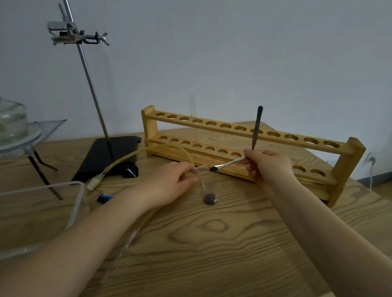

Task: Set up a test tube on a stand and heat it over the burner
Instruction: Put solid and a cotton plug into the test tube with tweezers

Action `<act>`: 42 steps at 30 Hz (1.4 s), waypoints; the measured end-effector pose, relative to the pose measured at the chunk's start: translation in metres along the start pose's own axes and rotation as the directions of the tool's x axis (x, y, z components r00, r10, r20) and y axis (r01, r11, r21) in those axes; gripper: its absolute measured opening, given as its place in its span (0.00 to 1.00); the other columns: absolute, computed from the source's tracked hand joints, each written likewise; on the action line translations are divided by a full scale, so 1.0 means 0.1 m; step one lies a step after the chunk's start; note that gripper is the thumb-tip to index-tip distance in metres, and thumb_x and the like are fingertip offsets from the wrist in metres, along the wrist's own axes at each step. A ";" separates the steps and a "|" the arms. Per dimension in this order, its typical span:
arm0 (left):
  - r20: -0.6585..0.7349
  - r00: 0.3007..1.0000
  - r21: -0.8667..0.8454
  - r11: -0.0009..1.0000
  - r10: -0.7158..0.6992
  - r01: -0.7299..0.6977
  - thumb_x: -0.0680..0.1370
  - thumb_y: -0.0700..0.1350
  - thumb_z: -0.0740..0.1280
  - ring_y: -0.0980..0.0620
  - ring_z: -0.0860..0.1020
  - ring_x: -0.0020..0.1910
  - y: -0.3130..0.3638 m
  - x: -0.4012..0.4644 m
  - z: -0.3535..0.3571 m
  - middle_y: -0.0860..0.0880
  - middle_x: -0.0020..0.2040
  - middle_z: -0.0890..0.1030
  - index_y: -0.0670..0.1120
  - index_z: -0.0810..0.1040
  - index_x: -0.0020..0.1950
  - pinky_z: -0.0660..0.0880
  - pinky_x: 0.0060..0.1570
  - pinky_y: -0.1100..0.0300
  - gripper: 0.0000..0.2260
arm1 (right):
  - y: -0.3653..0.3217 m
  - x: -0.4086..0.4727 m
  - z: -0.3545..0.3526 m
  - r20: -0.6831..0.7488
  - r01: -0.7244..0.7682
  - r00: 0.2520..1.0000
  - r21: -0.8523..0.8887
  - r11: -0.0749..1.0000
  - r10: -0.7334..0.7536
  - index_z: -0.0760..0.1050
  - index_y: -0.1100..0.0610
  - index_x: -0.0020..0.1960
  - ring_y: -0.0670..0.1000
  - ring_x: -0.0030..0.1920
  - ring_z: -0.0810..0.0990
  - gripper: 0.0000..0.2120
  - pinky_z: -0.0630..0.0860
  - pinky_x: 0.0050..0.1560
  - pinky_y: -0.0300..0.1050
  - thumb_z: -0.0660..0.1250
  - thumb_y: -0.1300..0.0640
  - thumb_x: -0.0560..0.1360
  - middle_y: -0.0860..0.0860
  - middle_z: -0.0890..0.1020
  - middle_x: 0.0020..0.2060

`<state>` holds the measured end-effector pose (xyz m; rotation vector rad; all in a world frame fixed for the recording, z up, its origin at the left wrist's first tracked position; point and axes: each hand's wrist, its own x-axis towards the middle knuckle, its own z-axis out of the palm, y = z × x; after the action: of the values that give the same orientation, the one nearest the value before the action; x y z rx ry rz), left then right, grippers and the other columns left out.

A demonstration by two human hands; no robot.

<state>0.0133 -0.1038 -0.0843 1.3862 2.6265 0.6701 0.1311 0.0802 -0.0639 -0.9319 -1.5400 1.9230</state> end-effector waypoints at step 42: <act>-0.137 0.990 -0.117 0.993 -0.019 0.003 0.80 0.49 0.60 0.61 0.70 0.41 -0.04 0.14 0.00 0.56 0.45 0.71 0.51 0.68 0.67 0.66 0.38 0.66 0.15 | 0.08 -0.14 0.18 -0.017 0.551 0.816 -0.285 0.785 -0.578 0.75 0.52 0.48 0.44 0.34 0.78 0.03 0.76 0.36 0.36 0.63 0.54 0.78 0.51 0.80 0.36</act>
<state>0.0021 -0.0948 -0.0841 1.3379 2.6463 0.9332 0.1269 0.0568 -0.0663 -0.5583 -1.7911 1.2408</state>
